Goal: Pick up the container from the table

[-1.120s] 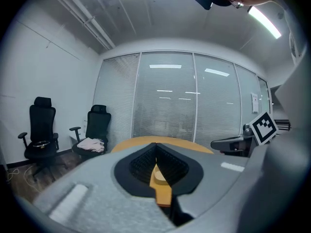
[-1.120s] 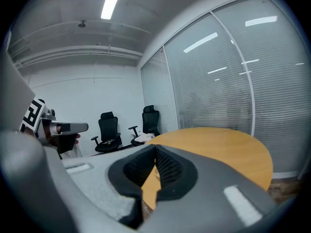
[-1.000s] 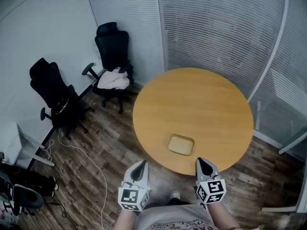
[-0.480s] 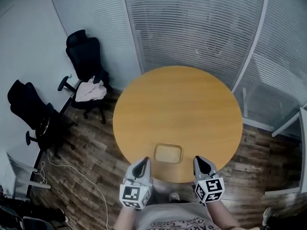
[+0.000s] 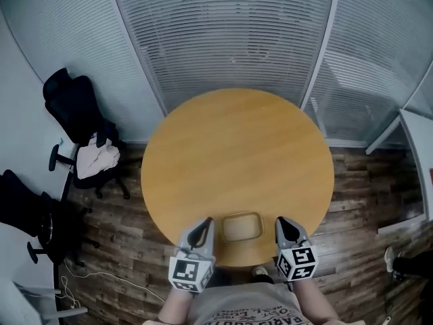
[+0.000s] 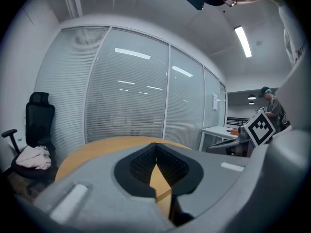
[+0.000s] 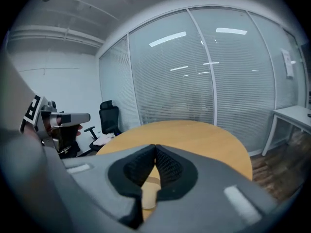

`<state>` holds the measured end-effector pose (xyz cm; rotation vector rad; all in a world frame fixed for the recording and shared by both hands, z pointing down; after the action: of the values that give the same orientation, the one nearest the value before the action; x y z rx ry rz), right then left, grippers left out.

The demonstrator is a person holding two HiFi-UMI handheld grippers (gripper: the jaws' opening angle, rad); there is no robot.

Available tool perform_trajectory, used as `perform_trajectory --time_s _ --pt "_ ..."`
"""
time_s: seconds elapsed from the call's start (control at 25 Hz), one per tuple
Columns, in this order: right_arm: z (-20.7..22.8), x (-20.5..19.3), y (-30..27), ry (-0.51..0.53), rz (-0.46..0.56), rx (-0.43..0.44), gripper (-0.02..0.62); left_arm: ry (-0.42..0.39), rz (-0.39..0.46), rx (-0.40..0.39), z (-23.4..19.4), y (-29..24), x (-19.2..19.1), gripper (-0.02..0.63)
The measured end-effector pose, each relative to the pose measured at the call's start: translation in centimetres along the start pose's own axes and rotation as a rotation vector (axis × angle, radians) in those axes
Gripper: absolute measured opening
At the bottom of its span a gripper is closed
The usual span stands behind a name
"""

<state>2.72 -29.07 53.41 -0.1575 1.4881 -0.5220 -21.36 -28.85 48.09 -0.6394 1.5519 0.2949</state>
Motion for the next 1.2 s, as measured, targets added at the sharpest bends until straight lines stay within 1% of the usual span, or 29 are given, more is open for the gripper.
perform_trajectory --time_s 0.12,0.24,0.36,0.52,0.56,0.6,0.76,0.84,0.96,1.2 --pt "-0.5 -0.7 -1.0 -0.009 -0.035 -0.041 0.003 -0.005 -0.007 -0.051 -1.5 -0.8 -0.1 0.008" --pt "-0.9 -1.8 -2.2 0.002 -0.088 -0.059 0.003 -0.031 -0.01 -0.096 -2.4 -1.4 -0.1 0.008" --pt "-1.0 -3.6 -3.8 0.015 -0.173 -0.067 0.003 -0.044 -0.021 -0.12 -3.2 -1.9 -0.8 0.008" --pt "-0.9 -5.7 -5.6 0.039 -0.297 -0.086 0.005 -0.034 -0.035 -0.14 -4.1 -2.8 -1.7 0.008" --pt "-1.0 -6.2 -6.1 0.045 -0.33 -0.08 0.073 -0.033 -0.039 -0.143 -4.3 -3.0 -1.9 0.008" --pt "-1.0 -6.7 -6.7 0.056 -0.365 -0.073 0.098 -0.032 -0.042 -0.144 -4.5 -3.3 -2.0 0.008" --pt "-0.2 -9.9 -9.2 0.108 -0.515 -0.075 0.107 -0.023 -0.052 -0.138 -5.3 -4.4 -2.5 0.008" --pt "0.5 -11.8 -10.2 0.104 -0.583 -0.07 0.107 -0.014 -0.062 -0.132 -5.4 -4.7 -3.0 0.008" --pt "0.7 -13.1 -11.2 0.071 -0.63 -0.052 0.107 -0.003 -0.082 -0.125 -5.6 -5.1 -3.8 0.008" --pt "0.6 -15.2 -12.7 0.042 -0.746 -0.036 0.107 0.014 -0.115 -0.11 -5.6 -5.3 -5.2 0.008"
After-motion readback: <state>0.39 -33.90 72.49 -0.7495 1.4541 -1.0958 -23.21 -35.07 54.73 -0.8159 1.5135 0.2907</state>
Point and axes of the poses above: the fingertips, and each gripper's own axes: y backward along the fingers, z to its right, x out of its top, the point moved 5 cm from there along y, backward along the fingers, and after that the axes turned 8 degrees about -x, right-handed, at the moved point
